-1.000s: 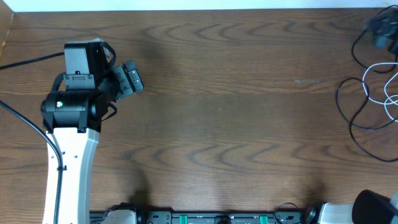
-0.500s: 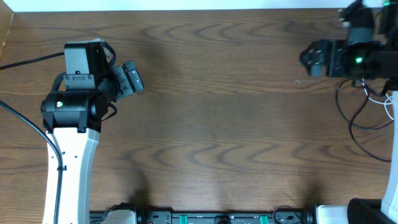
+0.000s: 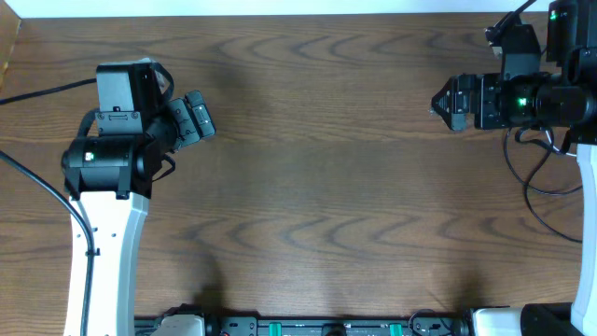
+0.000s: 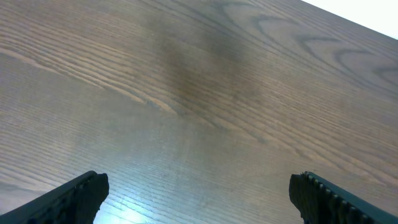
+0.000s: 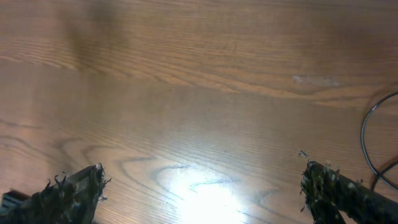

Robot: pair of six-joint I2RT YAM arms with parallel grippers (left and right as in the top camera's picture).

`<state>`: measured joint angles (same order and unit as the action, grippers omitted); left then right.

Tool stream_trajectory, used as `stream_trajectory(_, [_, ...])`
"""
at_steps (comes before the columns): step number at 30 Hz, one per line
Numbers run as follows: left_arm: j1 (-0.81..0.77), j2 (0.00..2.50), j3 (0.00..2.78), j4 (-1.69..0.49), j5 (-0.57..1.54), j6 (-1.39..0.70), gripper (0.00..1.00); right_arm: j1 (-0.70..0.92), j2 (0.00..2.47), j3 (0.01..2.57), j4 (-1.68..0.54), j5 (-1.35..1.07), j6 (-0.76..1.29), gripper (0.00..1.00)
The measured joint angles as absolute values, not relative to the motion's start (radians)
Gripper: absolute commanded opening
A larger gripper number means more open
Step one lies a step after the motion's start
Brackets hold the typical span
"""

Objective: Untangle cables

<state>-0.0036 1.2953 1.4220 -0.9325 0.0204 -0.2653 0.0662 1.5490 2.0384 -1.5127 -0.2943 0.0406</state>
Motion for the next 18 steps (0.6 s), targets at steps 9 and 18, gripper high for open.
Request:
stream_trajectory(9, [-0.004, 1.295, 1.422, -0.933, 0.020, -0.265, 0.98, 0.079, 1.533, 1.988, -1.340, -0.199, 0.043, 0.99])
stream_trajectory(18, [-0.004, 1.295, 1.422, -0.932, 0.020, -0.265, 0.98, 0.152, 1.335, 1.506, -0.759, -0.103, 0.041, 0.99])
